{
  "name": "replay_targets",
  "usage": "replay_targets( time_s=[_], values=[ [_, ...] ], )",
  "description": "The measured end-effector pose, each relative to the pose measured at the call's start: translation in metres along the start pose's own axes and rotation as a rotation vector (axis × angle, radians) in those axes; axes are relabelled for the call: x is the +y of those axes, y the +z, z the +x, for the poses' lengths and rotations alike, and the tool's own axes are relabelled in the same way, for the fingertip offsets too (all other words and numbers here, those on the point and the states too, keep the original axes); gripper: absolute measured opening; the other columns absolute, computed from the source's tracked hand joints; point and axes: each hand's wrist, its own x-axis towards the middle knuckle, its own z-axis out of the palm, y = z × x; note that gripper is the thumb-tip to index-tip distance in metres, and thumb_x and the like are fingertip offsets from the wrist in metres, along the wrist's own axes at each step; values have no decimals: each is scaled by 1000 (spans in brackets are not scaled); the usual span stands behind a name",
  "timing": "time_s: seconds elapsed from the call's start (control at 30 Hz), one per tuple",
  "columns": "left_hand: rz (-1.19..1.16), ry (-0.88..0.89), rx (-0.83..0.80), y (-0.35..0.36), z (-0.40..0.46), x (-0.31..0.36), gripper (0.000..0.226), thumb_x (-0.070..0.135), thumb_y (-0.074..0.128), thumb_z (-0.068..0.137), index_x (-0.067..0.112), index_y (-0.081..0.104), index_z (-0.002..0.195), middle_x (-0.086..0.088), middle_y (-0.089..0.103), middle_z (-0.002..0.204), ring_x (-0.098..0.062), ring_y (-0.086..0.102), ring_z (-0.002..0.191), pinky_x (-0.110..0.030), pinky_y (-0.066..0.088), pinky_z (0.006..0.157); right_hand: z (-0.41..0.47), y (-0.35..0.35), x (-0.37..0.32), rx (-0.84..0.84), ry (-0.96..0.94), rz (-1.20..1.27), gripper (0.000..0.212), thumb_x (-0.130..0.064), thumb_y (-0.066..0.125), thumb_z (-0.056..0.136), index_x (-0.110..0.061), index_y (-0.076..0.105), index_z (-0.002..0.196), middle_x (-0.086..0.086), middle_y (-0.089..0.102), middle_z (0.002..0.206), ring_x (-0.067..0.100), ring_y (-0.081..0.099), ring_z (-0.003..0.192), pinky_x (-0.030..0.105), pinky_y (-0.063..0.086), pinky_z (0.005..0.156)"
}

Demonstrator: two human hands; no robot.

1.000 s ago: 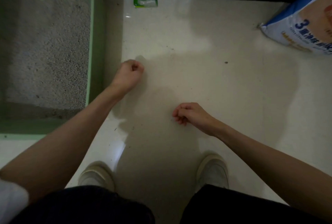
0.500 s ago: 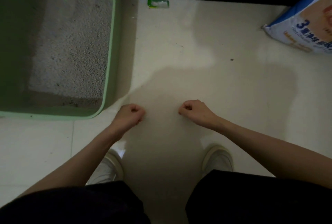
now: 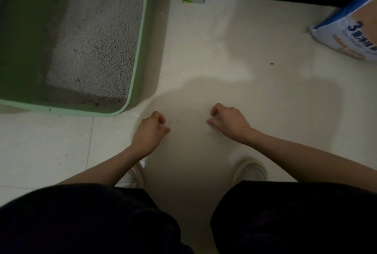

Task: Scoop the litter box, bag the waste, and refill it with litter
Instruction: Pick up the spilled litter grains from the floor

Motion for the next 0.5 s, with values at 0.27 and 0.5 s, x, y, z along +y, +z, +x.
replay_targets(
  time_s=[0.27,0.5],
  values=[
    [70,157,9,-2,5,1,14,17,63,85,7,61,94,-11,64,95,-29,58,89,-32,41,75,8,4,-8,25,-8,23,21,-28,55,92,-12,63,102,11,69,104,30,60,99,32,43,81],
    [165,296,15,-3,10,5,11,13,59,87,5,65,89,-12,63,95,-29,57,91,-34,41,78,10,5,-9,10,-45,-37,22,-26,50,95,-11,63,102,10,67,107,30,59,99,33,43,80]
  ],
)
